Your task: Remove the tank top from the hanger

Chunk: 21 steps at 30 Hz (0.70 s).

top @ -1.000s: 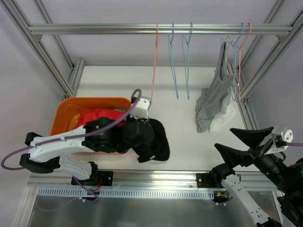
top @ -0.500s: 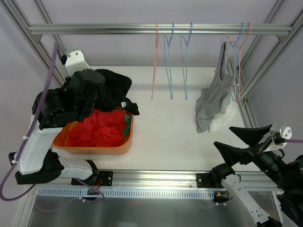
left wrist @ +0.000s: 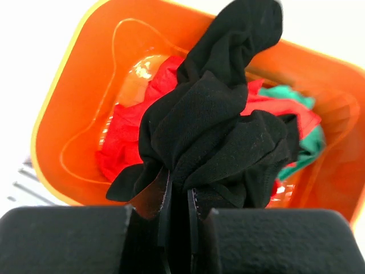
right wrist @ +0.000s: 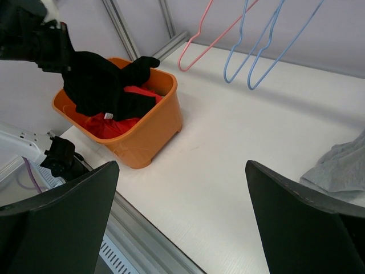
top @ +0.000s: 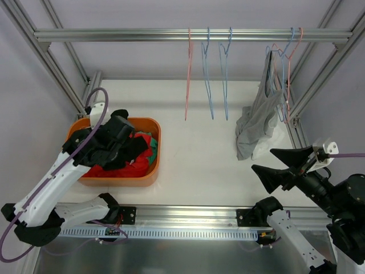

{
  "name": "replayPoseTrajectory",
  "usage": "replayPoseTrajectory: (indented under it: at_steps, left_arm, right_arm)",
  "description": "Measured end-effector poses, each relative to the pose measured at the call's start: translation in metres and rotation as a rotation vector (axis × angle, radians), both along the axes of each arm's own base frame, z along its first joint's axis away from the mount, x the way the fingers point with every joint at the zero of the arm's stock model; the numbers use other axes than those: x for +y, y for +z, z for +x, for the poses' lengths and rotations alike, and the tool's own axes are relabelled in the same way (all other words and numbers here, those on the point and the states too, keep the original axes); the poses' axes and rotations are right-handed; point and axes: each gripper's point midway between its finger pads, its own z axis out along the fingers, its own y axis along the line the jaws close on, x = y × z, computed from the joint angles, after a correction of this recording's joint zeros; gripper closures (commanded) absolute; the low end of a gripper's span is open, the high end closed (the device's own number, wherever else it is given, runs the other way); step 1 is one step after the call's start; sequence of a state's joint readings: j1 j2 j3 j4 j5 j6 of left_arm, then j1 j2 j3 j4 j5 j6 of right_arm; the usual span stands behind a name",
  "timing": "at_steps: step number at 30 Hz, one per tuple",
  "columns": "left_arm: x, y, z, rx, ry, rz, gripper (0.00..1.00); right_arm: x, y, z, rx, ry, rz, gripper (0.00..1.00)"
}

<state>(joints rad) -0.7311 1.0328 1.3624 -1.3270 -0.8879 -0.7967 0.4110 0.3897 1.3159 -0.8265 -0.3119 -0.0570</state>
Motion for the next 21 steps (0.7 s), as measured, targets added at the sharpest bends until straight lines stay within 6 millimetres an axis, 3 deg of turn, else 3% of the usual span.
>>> replayPoseTrajectory:
  at_steps: [4, 7, 11, 13, 15, 17, 21]
  left_arm:
    - [0.014, 0.021, -0.016, -0.108, 0.016, -0.106, 1.00]
    - [0.023, 0.065, -0.025, -0.222, -0.002, -0.195, 1.00]
    - [0.034, 0.153, -0.031, -0.422, -0.048, -0.290, 1.00]
    - [0.039, 0.175, -0.032, -0.472, -0.058, -0.289, 1.00]
    - [0.039, 0.175, -0.030, -0.466, -0.062, -0.256, 1.00]
    - [0.033, 0.161, -0.023, -0.411, -0.071, -0.205, 1.00]
    - [0.005, 0.105, 0.009, -0.238, -0.082, -0.063, 1.00]
  right_arm:
    - [0.004, -0.010, 0.009, 0.034, 0.000, -0.014, 0.01]
    - [0.006, -0.013, 0.013, 0.048, 0.000, -0.020, 0.00]
    - [0.008, -0.010, 0.016, 0.044, 0.004, -0.014, 0.01]
    - [0.009, -0.008, 0.017, 0.043, 0.006, -0.008, 0.01]
    - [0.011, -0.009, 0.019, 0.044, 0.008, -0.002, 0.00]
    - [0.012, -0.011, 0.021, 0.050, 0.010, -0.001, 0.01]
    - [0.013, -0.012, 0.021, 0.056, 0.012, 0.001, 0.01]
